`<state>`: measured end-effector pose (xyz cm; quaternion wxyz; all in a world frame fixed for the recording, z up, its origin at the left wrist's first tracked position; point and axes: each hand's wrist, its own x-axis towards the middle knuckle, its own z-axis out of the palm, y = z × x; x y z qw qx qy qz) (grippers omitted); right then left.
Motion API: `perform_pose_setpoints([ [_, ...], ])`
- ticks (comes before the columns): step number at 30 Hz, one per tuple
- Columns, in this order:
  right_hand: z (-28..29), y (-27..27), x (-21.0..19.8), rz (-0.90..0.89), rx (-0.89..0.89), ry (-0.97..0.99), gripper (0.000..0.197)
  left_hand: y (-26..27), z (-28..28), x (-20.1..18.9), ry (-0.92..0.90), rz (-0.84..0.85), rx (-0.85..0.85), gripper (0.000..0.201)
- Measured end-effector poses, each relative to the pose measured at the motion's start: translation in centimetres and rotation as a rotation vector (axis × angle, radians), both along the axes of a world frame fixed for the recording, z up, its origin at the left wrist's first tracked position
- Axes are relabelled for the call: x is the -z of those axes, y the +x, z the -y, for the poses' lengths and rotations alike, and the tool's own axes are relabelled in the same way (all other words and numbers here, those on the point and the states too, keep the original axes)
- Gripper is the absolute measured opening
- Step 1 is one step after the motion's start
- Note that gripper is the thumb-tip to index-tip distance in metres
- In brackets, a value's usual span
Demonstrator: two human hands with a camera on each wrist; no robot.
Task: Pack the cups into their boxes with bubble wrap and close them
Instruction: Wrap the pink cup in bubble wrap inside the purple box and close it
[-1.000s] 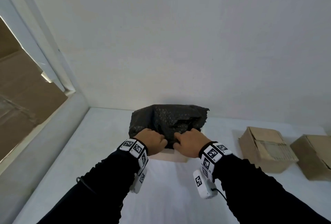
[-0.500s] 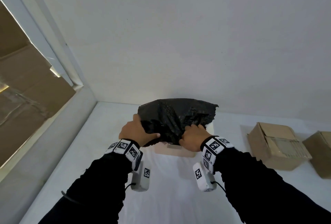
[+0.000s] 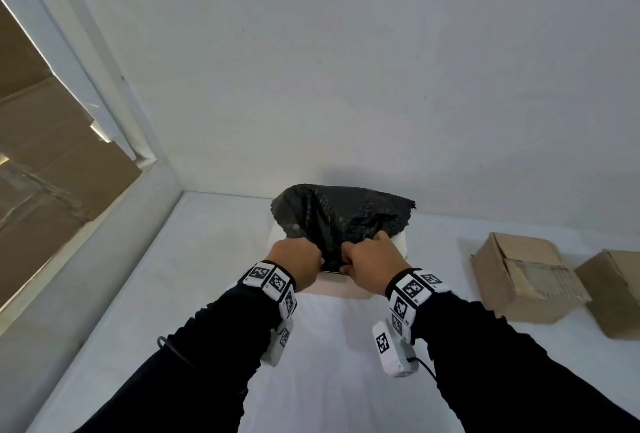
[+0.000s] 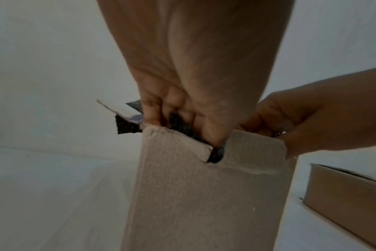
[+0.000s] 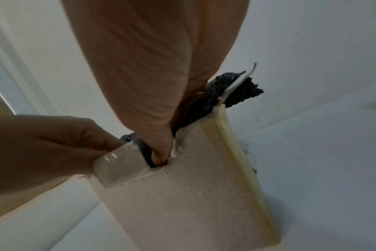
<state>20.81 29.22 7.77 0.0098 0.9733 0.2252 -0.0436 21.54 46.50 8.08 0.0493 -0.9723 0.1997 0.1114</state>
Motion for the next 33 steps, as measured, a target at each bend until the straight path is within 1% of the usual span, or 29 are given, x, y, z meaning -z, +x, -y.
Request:
perform_pose_setpoints([
  [2,0.4,-0.3,-0.1,-0.004,-0.026,-0.066,0.03,0.2,0.2,0.7,0.072,-0.06,0.066,0.042],
  [3,0.7,-0.3,-0.2,-0.021,-0.033,-0.06,0.033,0.4,0.3,1.0,0.104,-0.077,0.09,0.046],
  [4,1.0,-0.2,-0.3,-0.025,-0.036,-0.009,0.032,0.7,0.4,1.1,0.149,-0.088,0.101,0.047],
  [5,1.4,-0.1,-0.3,0.009,-0.025,0.093,0.027,1.0,0.3,1.2,0.187,-0.091,0.099,0.046],
  [6,1.8,0.1,-0.4,0.109,0.013,0.222,0.021,1.3,0.4,1.2,0.232,-0.094,0.102,0.044],
  [7,2.4,0.5,-0.4,0.243,0.095,0.34,0.016,1.5,0.5,1.2,0.259,-0.083,0.105,0.044],
  [8,2.9,0.9,-0.4,0.352,0.216,0.431,0.019,1.7,0.6,1.2,0.268,-0.055,0.113,0.046],
  [9,3.6,1.3,-0.4,0.386,0.362,0.502,0.028,1.7,0.6,1.1,0.258,-0.021,0.109,0.047],
  [10,4.1,1.8,-0.4,0.331,0.502,0.558,0.039,1.8,0.6,1.0,0.233,0.009,0.102,0.049],
  [11,4.5,2.3,-0.3,0.248,0.599,0.575,0.046,1.8,0.4,1.0,0.21,0.025,0.107,0.049],
  [12,4.8,2.9,-0.2,0.192,0.641,0.56,0.043,1.9,0.2,1.1,0.193,0.027,0.12,0.048],
  [14,5.2,3.6,-0.2,0.223,0.605,0.55,0.019,2.1,-0.1,1.3,0.176,0.006,0.146,0.046],
  [15,5.2,3.8,-0.2,0.249,0.572,0.566,0.015,2.1,-0.2,1.4,0.166,0.004,0.161,0.046],
  [16,5.1,4.0,-0.3,0.272,0.541,0.578,0.018,2.1,-0.3,1.5,0.157,0.01,0.177,0.045],
  [18,4.5,3.9,-0.4,0.353,0.453,0.53,0.021,2.0,-0.6,1.5,0.146,0.027,0.197,0.042],
  [20,3.4,3.7,-0.6,0.436,0.292,0.482,0.021,1.9,-0.5,1.5,0.139,0.043,0.199,0.039],
  [21,2.8,3.5,-0.5,0.436,0.198,0.462,0.021,1.8,-0.5,1.5,0.131,0.049,0.199,0.038],
  [23,1.8,3.4,0.0,0.349,0.054,0.367,0.022,1.8,-0.3,1.6,0.119,0.065,0.204,0.038],
  [26,1.4,3.3,0.8,0.125,0.004,0.056,0.026,1.9,-0.4,1.3,0.054,0.012,0.197,0.039],
  [27,1.4,3.5,0.9,0.085,0.004,-0.015,0.027,2.0,-0.5,1.2,-0.008,-0.002,0.18,0.038],
  [29,1.2,3.9,0.5,0.049,0.012,-0.067,0.026,2.4,-0.8,0.8,-0.194,0.013,0.112,0.032],
  [30,1.0,4.2,0.2,0.043,0.015,-0.077,0.025,2.6,-0.9,0.8,-0.297,0.056,0.066,0.028],
  [31,0.9,4.4,0.1,0.038,0.018,-0.092,0.024,2.8,-1.0,0.7,-0.38,0.143,0.015,0.025],
  [32,0.9,4.5,-0.1,0.035,0.019,-0.112,0.024,3.1,-1.0,0.7,-0.416,0.275,-0.047,0.022],
  [33,0.9,4.6,-0.1,0.027,0.02,-0.142,0.026,3.5,-1.1,0.6,-0.407,0.413,-0.124,0.02],
])
